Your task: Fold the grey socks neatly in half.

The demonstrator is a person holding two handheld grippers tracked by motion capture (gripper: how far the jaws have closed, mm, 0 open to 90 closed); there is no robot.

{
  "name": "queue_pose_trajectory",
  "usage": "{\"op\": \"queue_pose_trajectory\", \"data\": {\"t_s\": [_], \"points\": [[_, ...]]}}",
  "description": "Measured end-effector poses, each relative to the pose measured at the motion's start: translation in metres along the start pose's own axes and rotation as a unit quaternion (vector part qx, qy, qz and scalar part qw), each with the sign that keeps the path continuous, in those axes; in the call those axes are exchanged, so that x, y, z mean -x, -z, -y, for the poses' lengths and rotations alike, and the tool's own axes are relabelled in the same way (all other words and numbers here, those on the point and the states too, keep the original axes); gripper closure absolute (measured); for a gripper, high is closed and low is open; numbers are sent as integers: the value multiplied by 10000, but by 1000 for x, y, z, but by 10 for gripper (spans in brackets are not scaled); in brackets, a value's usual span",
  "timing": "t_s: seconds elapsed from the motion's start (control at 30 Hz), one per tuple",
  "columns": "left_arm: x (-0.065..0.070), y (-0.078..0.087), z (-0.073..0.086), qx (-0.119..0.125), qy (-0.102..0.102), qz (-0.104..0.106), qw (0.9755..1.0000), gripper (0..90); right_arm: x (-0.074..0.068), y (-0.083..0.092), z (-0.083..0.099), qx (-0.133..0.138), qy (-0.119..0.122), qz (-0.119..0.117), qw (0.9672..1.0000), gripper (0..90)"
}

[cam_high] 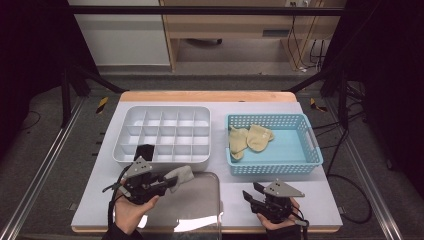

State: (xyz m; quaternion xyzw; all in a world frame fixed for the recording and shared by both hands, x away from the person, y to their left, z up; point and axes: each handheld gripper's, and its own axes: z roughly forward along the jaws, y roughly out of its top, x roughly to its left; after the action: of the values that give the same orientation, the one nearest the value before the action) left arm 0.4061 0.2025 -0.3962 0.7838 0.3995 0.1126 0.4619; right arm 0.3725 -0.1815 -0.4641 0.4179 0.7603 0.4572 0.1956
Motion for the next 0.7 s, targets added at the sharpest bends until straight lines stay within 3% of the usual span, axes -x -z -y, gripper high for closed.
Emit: {"op": "queue_pose_trajectory", "data": {"t_s": [0.33,0.7], "points": [[-18,15,-25,-92,-58,-387,9992,659,9,8,6,2,-92,132,9999,480],[-38,15,-44,-315,9,-673,9972,658,13,10,9,-16,-124,196,9997,468]]}}
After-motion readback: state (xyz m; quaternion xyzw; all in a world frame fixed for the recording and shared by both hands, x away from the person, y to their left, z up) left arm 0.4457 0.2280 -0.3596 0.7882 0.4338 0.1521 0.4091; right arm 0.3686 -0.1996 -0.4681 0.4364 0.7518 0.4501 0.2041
